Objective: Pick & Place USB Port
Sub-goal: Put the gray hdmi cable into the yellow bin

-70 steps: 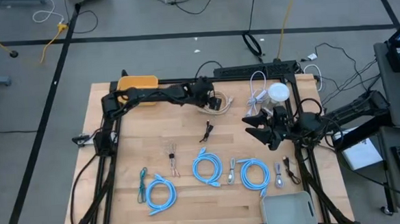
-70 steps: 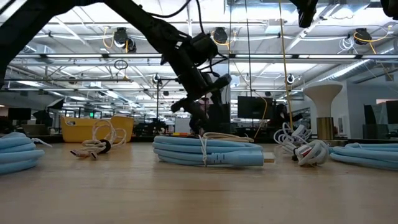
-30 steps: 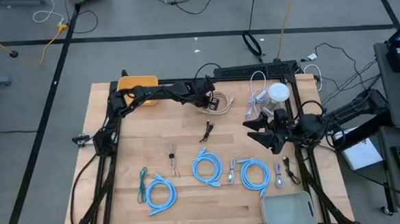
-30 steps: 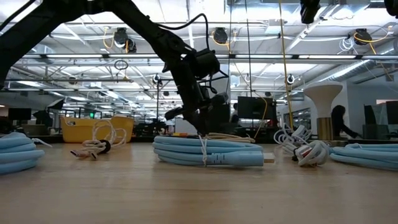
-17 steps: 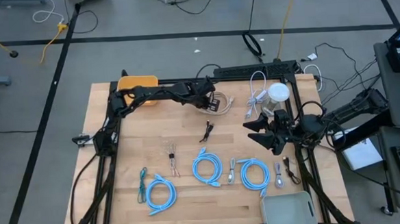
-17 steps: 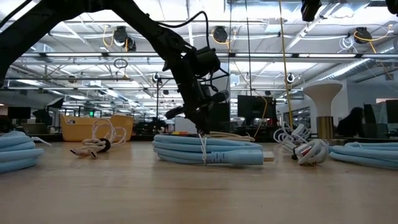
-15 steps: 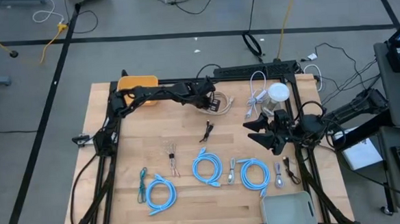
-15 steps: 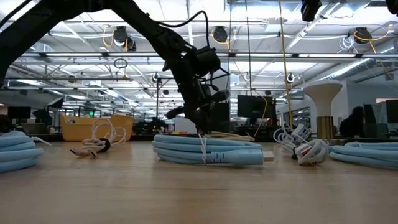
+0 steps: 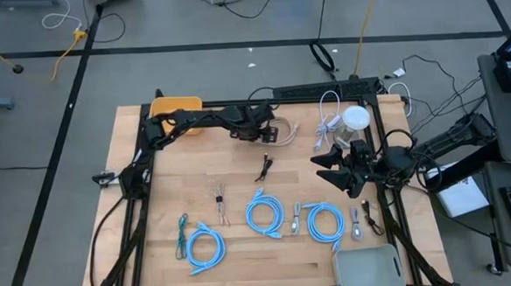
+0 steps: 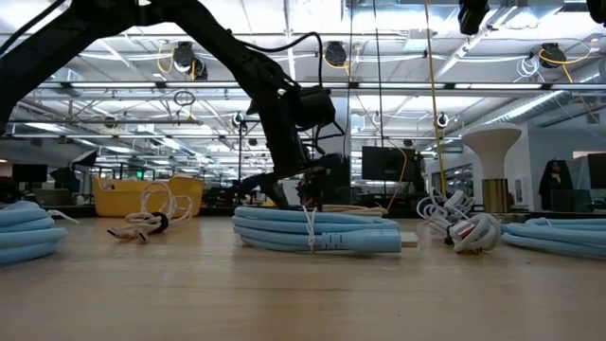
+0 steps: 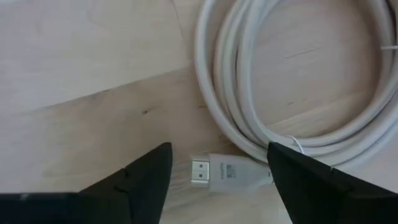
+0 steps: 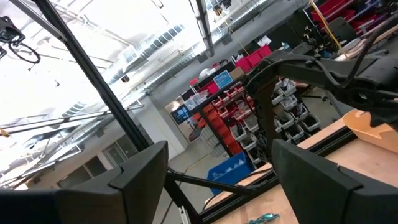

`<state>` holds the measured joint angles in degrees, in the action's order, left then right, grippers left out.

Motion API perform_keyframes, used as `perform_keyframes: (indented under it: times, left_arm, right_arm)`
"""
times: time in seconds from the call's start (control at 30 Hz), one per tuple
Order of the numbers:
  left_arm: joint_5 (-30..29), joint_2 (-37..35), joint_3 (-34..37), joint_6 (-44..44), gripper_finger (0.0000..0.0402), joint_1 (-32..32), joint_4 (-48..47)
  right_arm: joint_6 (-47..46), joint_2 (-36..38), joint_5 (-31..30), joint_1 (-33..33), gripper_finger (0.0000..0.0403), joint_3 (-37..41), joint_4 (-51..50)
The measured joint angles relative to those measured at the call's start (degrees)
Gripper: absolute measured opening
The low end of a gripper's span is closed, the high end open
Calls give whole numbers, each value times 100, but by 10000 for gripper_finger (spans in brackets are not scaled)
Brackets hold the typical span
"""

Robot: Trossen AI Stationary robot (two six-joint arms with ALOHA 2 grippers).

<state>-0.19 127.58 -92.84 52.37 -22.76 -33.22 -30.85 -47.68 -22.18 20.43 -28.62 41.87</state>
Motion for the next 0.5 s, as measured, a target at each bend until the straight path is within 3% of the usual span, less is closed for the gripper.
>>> perform_keyframes:
  times: [0.2,0.5]
  left_arm:
    - [-331,-30,24,122,250,85,301]
    - [-99,-8,24,219,195,57,484]
  right_arm:
    - [-40,2,2,60,279,0,-7]
    - [-39,2,-8,149,279,0,-9]
